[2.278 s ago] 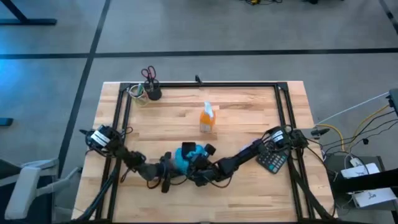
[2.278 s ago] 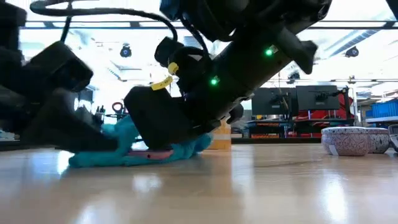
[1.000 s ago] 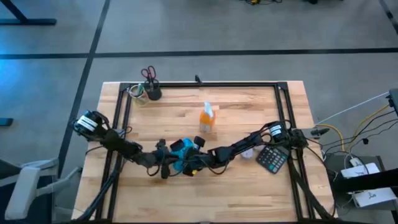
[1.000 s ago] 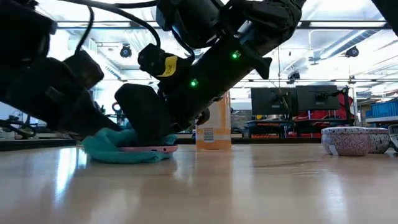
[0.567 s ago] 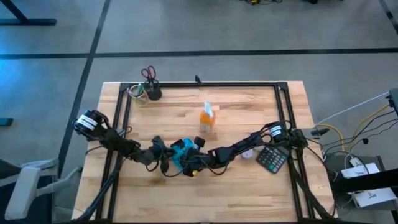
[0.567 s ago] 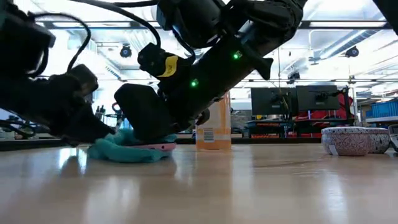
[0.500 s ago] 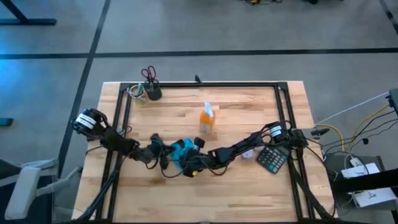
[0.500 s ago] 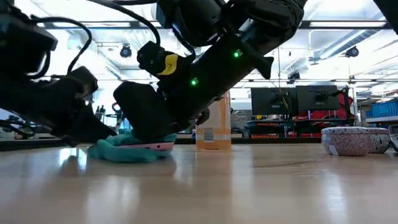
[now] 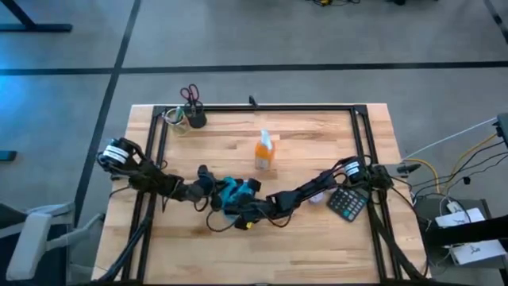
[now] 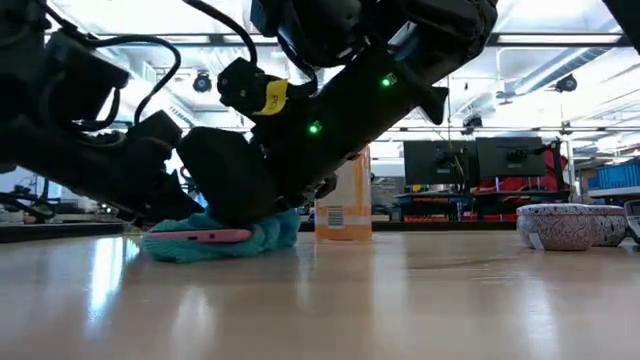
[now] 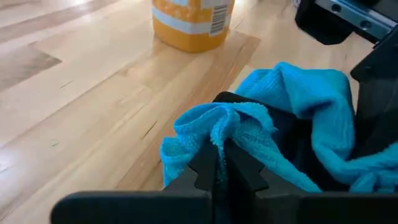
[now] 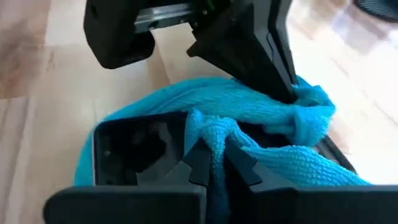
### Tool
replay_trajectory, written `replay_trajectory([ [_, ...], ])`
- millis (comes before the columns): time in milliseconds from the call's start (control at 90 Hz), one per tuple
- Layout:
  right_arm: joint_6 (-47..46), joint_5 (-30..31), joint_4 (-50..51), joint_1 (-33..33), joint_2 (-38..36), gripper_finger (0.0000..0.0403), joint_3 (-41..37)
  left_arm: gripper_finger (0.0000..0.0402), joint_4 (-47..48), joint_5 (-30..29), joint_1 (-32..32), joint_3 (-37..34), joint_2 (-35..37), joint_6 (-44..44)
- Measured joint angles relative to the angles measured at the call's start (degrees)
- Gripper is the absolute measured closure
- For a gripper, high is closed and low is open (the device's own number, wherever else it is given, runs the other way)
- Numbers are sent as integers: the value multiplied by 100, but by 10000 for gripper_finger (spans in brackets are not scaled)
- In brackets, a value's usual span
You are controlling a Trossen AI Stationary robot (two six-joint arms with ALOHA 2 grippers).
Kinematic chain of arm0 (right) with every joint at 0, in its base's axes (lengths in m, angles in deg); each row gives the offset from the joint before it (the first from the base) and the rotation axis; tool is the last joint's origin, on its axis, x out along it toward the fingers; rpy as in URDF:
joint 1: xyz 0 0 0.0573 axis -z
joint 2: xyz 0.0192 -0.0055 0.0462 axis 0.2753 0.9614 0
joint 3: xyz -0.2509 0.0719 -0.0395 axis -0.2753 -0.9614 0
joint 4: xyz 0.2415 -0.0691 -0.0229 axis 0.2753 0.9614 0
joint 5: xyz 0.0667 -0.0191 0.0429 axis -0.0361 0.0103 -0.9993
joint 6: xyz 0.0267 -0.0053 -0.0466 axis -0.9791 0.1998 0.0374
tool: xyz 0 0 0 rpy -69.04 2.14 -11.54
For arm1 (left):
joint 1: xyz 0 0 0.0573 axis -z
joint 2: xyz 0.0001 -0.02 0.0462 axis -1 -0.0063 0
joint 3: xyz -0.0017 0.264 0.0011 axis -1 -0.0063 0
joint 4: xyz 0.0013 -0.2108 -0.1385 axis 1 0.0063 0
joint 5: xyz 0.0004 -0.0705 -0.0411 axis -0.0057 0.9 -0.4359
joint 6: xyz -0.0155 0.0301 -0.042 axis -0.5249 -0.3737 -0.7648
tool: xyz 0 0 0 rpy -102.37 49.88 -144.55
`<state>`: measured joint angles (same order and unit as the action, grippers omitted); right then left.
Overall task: Apply microfiber cloth
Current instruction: Wipe the front and back of the cellphone using the blue microfiber cloth
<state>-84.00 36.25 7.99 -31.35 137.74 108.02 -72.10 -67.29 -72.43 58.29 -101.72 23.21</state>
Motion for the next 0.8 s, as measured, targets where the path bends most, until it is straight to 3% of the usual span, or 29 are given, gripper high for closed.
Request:
replay_trajectory([
  [189, -485, 624, 396, 273, -77, 403, -4, 402, -27, 17, -2, -4, -34, -16],
  [367, -495, 569, 398, 475, -84, 403, -4, 402, -34, 34, -7, -11, -34, 120],
  [456, -323, 223, 224, 556, -79, 403, -12, 402, -34, 34, -7, -13, -36, 127],
  [667, 863, -1457, -337, 630, -75, 403, -17, 402, -34, 3, 0, -17, -38, 127],
  [733, 902, -1405, -335, 649, -75, 403, -17, 402, -34, 3, 2, -17, -38, 127],
  [800, 552, -811, -230, 676, -75, 403, -21, 402, -34, 3, 5, -17, -38, 116],
])
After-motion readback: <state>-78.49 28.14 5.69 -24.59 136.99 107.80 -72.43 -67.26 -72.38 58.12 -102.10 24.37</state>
